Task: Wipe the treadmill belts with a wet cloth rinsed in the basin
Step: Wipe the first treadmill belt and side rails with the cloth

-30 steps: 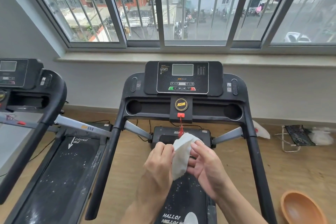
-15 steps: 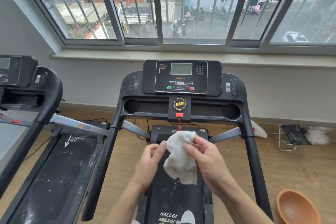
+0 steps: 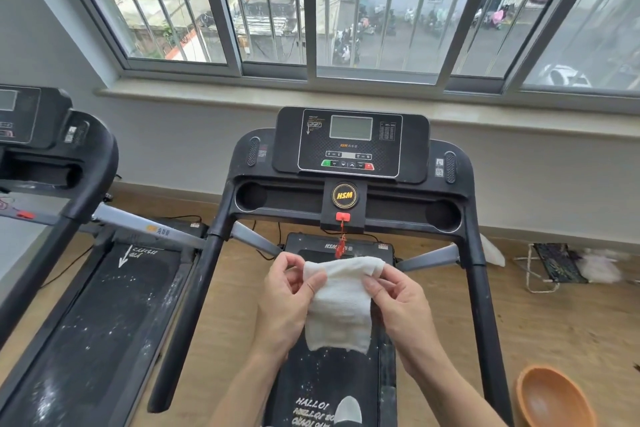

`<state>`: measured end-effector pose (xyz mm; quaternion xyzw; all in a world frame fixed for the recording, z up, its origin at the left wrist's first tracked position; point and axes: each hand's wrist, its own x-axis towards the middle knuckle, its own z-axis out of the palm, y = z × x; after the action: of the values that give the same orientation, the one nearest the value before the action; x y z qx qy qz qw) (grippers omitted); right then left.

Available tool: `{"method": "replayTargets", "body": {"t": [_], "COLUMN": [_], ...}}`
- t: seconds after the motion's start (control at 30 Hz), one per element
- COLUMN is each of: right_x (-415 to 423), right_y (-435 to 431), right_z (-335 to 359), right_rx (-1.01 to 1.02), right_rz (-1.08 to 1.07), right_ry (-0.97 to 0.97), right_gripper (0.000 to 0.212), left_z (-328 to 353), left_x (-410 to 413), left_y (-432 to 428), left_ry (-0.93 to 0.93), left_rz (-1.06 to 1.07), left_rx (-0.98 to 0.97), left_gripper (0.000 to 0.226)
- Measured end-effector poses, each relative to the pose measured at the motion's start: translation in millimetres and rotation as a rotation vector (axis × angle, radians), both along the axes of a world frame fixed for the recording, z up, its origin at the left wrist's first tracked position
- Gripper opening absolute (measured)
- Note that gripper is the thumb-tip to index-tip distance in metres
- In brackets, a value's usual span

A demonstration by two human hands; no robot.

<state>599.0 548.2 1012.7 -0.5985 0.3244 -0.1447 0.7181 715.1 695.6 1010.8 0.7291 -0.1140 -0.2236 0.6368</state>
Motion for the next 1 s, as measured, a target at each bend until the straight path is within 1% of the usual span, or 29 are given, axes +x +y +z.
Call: {"method": "replayTargets", "body": {"t": [0.17,0.27,0.33,0.37,0.43,0.5,0.57,0.63,0.73,0.77,0.83,0.97,1.0], "right_x": [3.4,5.7,7.1,7.8,9.3,11.3,12.4,12.7,12.5,12.7,13.2,8.9,7.0], "right_y": [-8.4,-6.5,-6.0,-5.9,-6.4,-8.0,-10.6,-13.9,-18.6,-19.8,-21.8,-21.3,-21.1], "right_z": [-3.1,-4.6,-7.2,-8.4,-9.8,-7.2,0.2,5.0,2.9,2.4,5.1,14.4,16.2], "right_rx": [-0.010,-0.068,-0.077,-0.082,-0.115,-0.138,-0.162,-0.223,-0.391,-0.409,-0.357,-0.059,-0.016], "right_rz": [0.071,0.091,0.068,0.066,0.077,0.065,0.048,0.074,0.144,0.154,0.140,0.047,0.030], "right_ry": [-0.010,-0.008,0.007,0.025,0.051,0.035,0.011,0.014,0.080,0.108,0.138,0.095,0.081], "right_gripper": [0.019,0.016,0.018,0.019,0.020,0.019,0.021,0.022,0.020,0.021,0.023,0.016,0.015], "left_z": [4.4,7.1,8.7,7.5,3.5,5.2,10.5,16.2,22.3,23.5,24.6,25.6,27.0], "left_x": [-2.4,-6.3,-5.5,-3.7,0.4,1.5,1.1,-0.8,-6.5,-8.6,-12.0,-10.7,-8.0], "left_y": [3.5,3.1,4.5,6.1,9.7,11.4,13.4,15.6,14.3,13.4,12.4,15.1,16.9], "left_ry": [0.046,0.106,0.088,0.031,-0.108,-0.176,-0.232,-0.327,-0.520,-0.574,-0.659,-0.702,-0.697], "left_rz": [-0.028,0.036,0.086,0.086,0.019,-0.052,-0.037,0.019,0.077,0.073,0.046,-0.011,-0.039], "left_rx": [-0.055,-0.089,-0.072,-0.033,0.070,0.130,0.161,0.198,0.248,0.258,0.285,0.389,0.400], "left_gripper": [0.027,0.028,0.032,0.035,0.042,0.043,0.038,0.032,0.023,0.020,0.017,0.019,0.021]}}
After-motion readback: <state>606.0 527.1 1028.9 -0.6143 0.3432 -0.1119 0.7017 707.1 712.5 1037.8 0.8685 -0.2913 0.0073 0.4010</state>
